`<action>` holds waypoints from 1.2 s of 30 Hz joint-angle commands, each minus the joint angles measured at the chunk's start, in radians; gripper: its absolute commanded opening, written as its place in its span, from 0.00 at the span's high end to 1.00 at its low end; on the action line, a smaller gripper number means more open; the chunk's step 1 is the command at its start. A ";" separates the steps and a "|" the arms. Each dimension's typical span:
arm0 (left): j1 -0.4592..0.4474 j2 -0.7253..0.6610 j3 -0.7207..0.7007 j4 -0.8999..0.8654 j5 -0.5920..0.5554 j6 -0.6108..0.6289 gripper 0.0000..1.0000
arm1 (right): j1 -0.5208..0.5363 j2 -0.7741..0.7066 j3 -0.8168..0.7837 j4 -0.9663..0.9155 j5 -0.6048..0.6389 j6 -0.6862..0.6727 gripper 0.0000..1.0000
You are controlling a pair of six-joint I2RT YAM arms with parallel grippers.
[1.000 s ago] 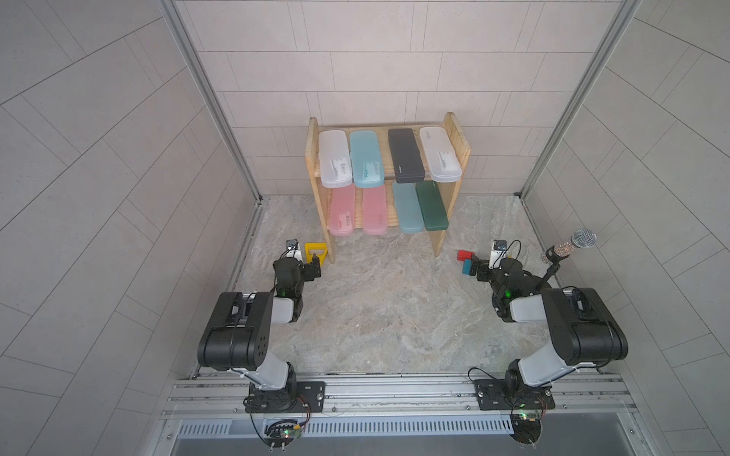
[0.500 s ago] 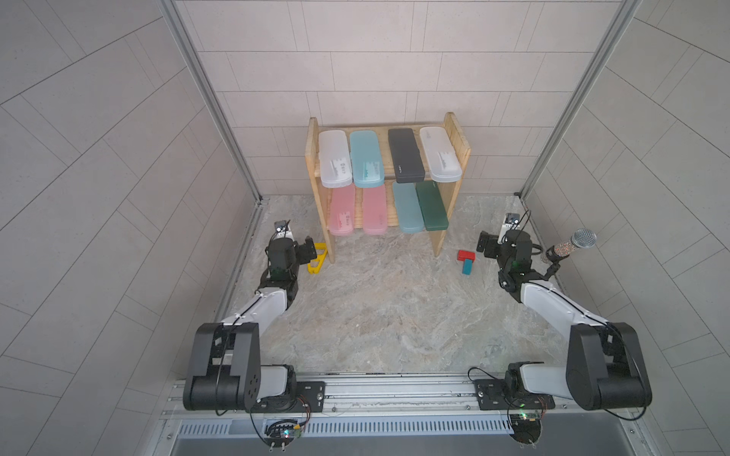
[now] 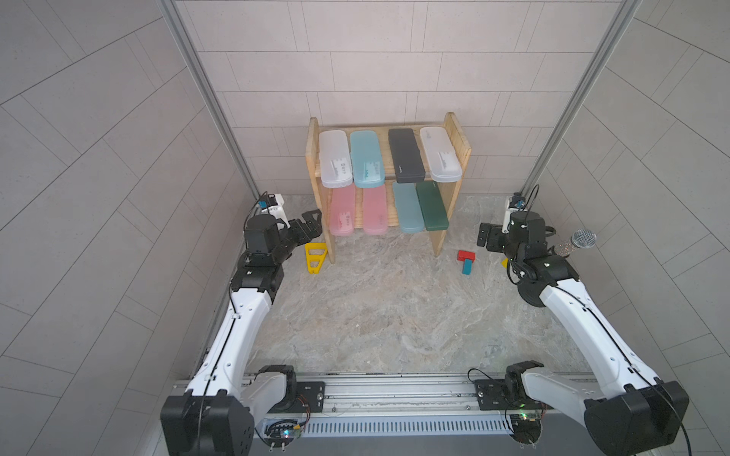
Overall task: Remove the pencil cases from the shelf
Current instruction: Pick up the pencil case from the shelf.
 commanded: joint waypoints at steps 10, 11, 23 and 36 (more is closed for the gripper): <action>-0.016 -0.068 -0.301 0.231 0.126 -0.447 0.02 | 0.003 0.012 0.045 -0.201 -0.152 0.070 0.00; -0.016 -0.054 -0.299 0.246 0.134 -0.461 0.02 | 0.003 0.013 0.046 -0.204 -0.151 0.071 0.00; -0.037 0.061 -0.259 0.392 0.168 -0.560 0.02 | 0.003 0.069 0.078 -0.211 -0.166 0.078 0.00; -0.090 0.229 -0.127 0.423 0.152 -0.545 0.12 | 0.001 0.160 0.180 -0.246 -0.175 0.052 0.00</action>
